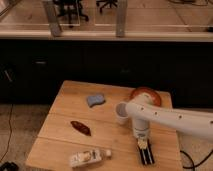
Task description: Push the eraser across the table
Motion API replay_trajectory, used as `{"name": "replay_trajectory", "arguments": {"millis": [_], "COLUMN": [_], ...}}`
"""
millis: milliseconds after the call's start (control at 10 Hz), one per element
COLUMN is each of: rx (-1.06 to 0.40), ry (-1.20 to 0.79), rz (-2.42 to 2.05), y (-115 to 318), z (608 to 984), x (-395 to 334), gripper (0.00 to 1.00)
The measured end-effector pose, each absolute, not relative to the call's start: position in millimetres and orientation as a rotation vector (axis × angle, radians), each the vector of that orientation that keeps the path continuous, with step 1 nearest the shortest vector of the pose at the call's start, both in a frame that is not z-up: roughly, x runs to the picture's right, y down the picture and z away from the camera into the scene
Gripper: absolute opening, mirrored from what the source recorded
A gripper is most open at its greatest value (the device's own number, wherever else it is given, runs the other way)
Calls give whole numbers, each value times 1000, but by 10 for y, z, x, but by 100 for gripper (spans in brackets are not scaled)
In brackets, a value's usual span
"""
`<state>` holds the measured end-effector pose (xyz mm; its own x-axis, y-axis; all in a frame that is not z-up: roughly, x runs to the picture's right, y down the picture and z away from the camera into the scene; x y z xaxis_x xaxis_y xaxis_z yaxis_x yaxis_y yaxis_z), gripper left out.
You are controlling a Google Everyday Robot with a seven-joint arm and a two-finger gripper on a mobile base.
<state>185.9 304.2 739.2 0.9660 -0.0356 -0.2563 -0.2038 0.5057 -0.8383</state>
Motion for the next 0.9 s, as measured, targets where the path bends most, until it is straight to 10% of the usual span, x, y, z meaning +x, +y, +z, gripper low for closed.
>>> {"name": "replay_trajectory", "arguments": {"millis": [900], "rx": [-1039], "ry": [254], "rz": [44], "y": [3180], "z": [7301], "x": [1713], "gripper": [0]}}
